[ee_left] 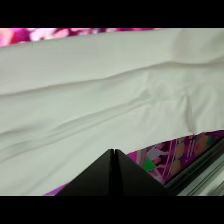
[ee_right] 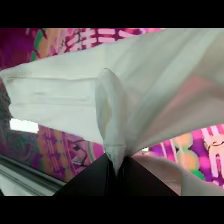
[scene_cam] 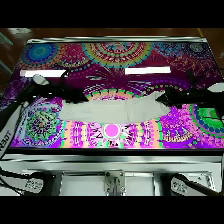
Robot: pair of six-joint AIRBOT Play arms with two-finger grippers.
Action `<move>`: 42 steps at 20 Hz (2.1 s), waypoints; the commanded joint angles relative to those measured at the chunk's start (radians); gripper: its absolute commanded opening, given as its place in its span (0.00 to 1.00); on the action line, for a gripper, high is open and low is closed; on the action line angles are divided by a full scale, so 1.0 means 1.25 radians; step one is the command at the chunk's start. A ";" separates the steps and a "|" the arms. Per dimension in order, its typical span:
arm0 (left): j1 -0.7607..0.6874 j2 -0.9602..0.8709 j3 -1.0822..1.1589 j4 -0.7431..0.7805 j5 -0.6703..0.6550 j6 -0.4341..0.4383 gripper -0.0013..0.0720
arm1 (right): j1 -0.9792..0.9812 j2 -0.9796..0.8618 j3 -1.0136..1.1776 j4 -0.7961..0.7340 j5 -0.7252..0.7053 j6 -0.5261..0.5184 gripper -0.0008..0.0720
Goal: Fold the shirts.
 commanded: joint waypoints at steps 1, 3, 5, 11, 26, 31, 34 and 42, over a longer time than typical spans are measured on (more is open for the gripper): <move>-0.161 -0.045 0.000 -0.082 0.129 0.002 0.07 | 0.000 0.121 0.001 -0.011 0.073 0.080 0.09; -0.231 -0.077 0.001 -0.121 0.179 0.002 0.07 | 0.000 0.177 0.001 -0.011 0.086 0.116 0.09; -0.286 -0.111 0.001 -0.133 0.209 0.002 0.07 | 0.000 0.222 0.001 -0.011 0.103 0.149 0.09; -0.412 -0.200 0.014 -0.286 0.296 0.025 0.07 | 0.000 0.310 0.001 0.007 0.120 0.210 0.09; 0.124 0.146 0.113 0.245 0.019 -0.084 0.07 | 0.492 0.110 0.001 0.052 -0.368 0.243 0.09; 0.385 0.355 0.113 0.245 -0.047 -0.084 0.07 | 0.683 -0.153 0.001 0.266 -0.645 0.160 0.09; 0.424 0.427 0.113 0.245 -0.057 -0.098 0.07 | 0.724 -0.285 0.050 0.441 -0.678 0.066 0.21; 0.355 0.443 0.113 0.241 -0.077 -0.088 0.07 | 0.604 -0.292 0.123 0.256 -0.424 0.112 0.92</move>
